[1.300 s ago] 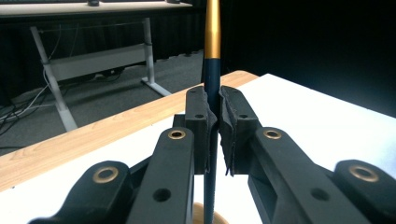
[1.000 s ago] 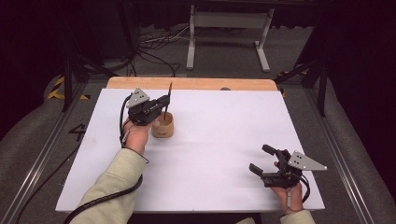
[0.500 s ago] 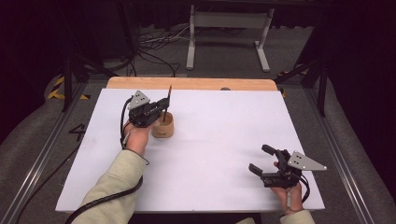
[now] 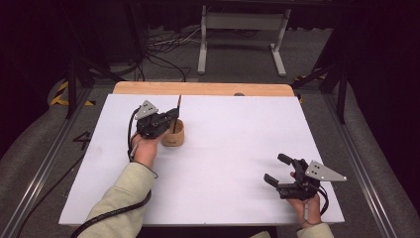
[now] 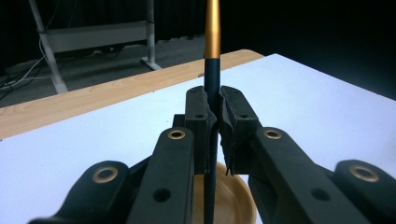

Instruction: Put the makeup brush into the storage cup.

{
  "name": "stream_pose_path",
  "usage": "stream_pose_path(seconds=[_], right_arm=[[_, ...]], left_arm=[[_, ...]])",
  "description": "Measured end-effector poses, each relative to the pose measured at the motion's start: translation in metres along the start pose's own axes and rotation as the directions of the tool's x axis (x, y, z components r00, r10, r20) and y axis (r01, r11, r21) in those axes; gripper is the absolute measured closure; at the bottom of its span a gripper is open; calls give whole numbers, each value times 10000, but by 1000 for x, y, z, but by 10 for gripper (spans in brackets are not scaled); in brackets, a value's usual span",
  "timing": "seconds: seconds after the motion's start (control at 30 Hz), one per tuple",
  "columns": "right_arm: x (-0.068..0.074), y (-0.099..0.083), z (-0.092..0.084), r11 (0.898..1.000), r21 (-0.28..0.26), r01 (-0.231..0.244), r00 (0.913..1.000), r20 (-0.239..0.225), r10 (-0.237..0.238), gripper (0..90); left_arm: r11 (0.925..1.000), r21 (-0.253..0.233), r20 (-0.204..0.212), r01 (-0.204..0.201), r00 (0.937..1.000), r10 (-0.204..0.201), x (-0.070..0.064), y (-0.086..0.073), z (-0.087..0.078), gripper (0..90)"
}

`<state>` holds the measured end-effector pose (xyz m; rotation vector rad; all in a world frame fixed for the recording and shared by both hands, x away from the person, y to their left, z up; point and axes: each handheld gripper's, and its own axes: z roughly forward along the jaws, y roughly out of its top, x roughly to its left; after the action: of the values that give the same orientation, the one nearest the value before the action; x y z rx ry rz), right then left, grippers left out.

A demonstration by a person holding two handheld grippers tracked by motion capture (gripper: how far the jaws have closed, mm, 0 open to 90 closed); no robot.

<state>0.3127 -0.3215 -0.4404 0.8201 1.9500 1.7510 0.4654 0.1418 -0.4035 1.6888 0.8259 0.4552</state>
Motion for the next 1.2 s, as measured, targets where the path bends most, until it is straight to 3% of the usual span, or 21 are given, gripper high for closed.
stream_pose_path(seconds=[0.3,0.37,0.47,0.5,0.63,0.9,1.0,1.2], right_arm=[[0,0,0,10000,4,12,10000,16,-12,67],[0,0,0,10000,7,17,10000,19,-17,67],[0,1,0,10000,-28,41,10000,46,-40,67],[0,1,0,10000,-30,11,10000,46,-11,67],[-2,3,1,9999,59,101,9999,124,-102,59],[-9,15,-2,9995,51,319,9991,292,-321,42],[-10,20,-2,9986,49,523,9979,376,-524,39],[-14,23,-4,9988,97,483,9978,456,-487,33]], left_arm=[[9999,108,-15,119,9999,-119,0,-2,-2,800],[9987,-39,234,512,9984,-511,0,-1,-2,584],[9974,-360,631,628,9962,-604,-3,1,-6,439],[9975,-379,700,593,9959,-566,-3,3,-8,352],[9952,-730,1023,655,9931,-579,-7,6,-16,214],[9885,-1141,1744,992,9816,-784,-10,14,-33,100],[9892,-1194,1960,844,9788,-598,-12,18,-39,71],[9925,-1147,2264,432,9739,-162,-17,21,-49,55]])
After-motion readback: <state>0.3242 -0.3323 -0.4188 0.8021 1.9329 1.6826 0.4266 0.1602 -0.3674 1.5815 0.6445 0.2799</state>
